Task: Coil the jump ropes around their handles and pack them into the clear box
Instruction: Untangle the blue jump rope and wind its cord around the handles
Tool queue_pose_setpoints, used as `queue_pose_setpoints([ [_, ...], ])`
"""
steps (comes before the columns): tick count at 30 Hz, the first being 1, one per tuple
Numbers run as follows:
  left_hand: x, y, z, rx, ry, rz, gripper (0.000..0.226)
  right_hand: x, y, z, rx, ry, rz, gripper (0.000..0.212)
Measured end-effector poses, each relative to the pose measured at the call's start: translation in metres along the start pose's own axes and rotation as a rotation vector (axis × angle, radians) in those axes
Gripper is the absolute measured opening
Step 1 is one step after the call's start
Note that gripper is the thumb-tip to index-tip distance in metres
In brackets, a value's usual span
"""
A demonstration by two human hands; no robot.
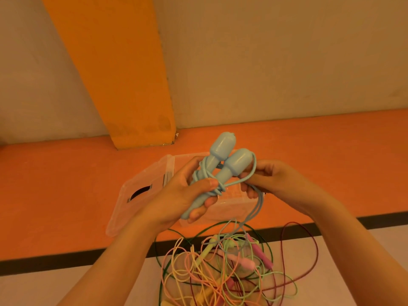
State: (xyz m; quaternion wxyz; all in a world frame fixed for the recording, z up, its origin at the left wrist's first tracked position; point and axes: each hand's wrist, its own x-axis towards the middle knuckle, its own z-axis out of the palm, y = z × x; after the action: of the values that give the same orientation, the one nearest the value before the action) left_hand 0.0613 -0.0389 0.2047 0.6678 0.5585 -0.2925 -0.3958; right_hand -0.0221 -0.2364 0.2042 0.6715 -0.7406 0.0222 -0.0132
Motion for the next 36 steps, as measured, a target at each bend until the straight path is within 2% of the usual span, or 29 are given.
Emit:
queue_pose_setpoints([
  [6,0.007,-0.002,0.003,-0.030,0.181,0.041,0.030,0.004,0.011,0.006,-0.184,-0.002,0.024,0.012],
  [9,0.009,-0.003,0.003,-0.030,0.191,0.048,0.030,0.006,0.016,0.014,-0.255,-0.048,0.058,0.014],
  [14,0.008,0.000,-0.002,-0.059,0.210,0.072,0.023,0.005,0.017,0.018,-0.243,-0.125,0.168,0.025],
  [17,0.009,0.001,-0.005,-0.062,0.194,0.075,0.021,0.005,0.019,0.025,-0.269,-0.065,0.076,0.014],
  [19,0.009,0.001,-0.006,-0.065,0.164,0.074,0.021,0.006,0.020,0.031,-0.275,-0.016,-0.017,0.021],
  [21,0.008,0.001,-0.006,-0.088,0.120,0.080,0.020,0.008,0.022,0.036,-0.296,0.004,-0.089,0.020],
  [26,0.007,0.001,-0.004,-0.215,0.069,0.069,0.022,0.013,0.026,0.044,-0.237,0.094,-0.134,0.026],
  [30,0.006,0.001,-0.001,-0.281,0.025,0.053,0.025,0.018,0.029,0.049,-0.439,0.223,-0.278,0.005],
  [32,0.006,0.001,-0.001,-0.269,0.011,0.044,0.021,0.022,0.029,0.046,-0.550,0.317,-0.313,0.012],
  [34,0.005,0.001,-0.001,-0.238,0.003,0.041,0.017,0.022,0.025,0.045,-0.429,0.303,-0.227,0.012],
  [36,0.006,0.002,-0.004,-0.182,0.025,0.049,0.014,0.019,0.018,0.044,-0.162,0.189,-0.114,0.018],
])
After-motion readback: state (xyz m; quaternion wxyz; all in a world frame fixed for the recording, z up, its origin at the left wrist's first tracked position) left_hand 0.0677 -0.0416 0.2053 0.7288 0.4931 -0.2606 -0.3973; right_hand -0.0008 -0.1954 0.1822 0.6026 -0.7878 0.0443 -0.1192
